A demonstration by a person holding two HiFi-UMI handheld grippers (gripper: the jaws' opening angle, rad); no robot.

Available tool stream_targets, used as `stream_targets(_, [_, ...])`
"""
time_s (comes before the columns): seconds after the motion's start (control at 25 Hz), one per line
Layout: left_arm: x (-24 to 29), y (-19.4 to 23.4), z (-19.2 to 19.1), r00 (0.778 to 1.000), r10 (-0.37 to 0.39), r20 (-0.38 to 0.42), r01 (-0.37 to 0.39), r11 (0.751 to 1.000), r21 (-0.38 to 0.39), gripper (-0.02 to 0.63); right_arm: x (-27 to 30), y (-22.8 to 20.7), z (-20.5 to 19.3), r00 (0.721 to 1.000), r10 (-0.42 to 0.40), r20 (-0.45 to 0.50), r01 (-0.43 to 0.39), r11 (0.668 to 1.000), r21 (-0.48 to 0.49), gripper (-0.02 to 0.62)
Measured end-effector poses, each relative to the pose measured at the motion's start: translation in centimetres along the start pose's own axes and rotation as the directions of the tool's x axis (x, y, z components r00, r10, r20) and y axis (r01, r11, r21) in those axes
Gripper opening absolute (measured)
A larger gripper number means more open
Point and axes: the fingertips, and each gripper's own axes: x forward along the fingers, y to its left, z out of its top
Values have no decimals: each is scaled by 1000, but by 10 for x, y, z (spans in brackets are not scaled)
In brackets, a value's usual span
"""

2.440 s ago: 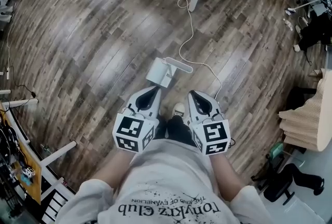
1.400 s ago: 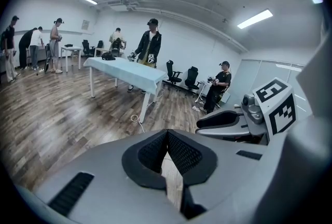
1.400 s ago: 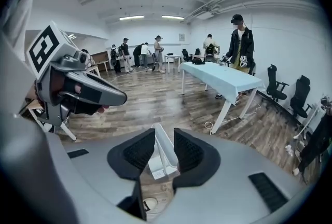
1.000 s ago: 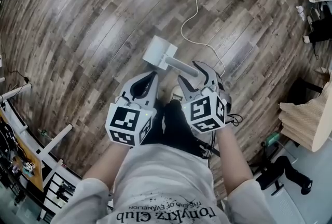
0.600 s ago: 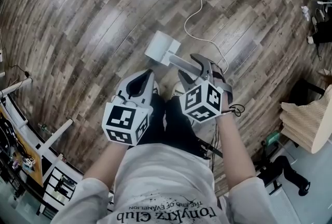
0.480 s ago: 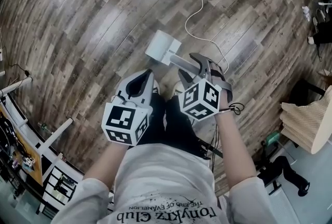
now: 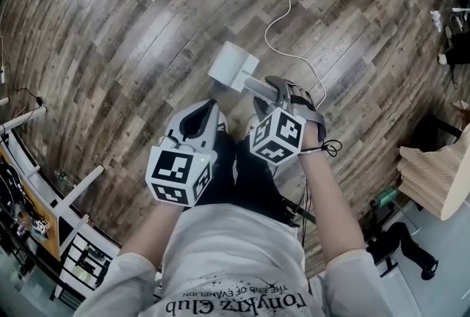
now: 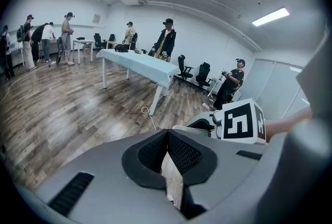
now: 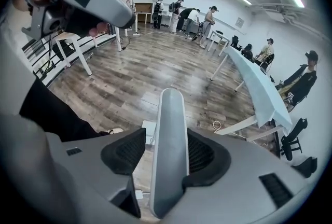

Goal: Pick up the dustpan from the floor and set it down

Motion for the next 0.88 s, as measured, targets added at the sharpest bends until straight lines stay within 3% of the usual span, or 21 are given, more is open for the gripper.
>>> stream_targets(0.12, [-1,2,-3,1000,5,-8,-5,1000,-6,23,4,1,-2,1000,-6,-6,6,1000,-3,236])
stream_targets(0.16, [0,3,-4,1000,6,-10,-6,1000,-7,23,4,0,-2,1000,-23,-5,23,1000,-5,203])
stream_targets(0.24, [0,3,-6,1000,7,-12,-7,1000,-10,23,4,-6,-3,998,-59,0,59,998,-3,74])
stream_targets(0.52, [-2,3,-9,1000,9,-17,-9,1000,-14,23,5,-8,-1,999,-48,22,47,998,33,67])
stream_targets(0.88, [-8,3,-9,1000,21,-15,-21,1000,-15,23,-8,-12,3,991,-95,89,86,991,100,66])
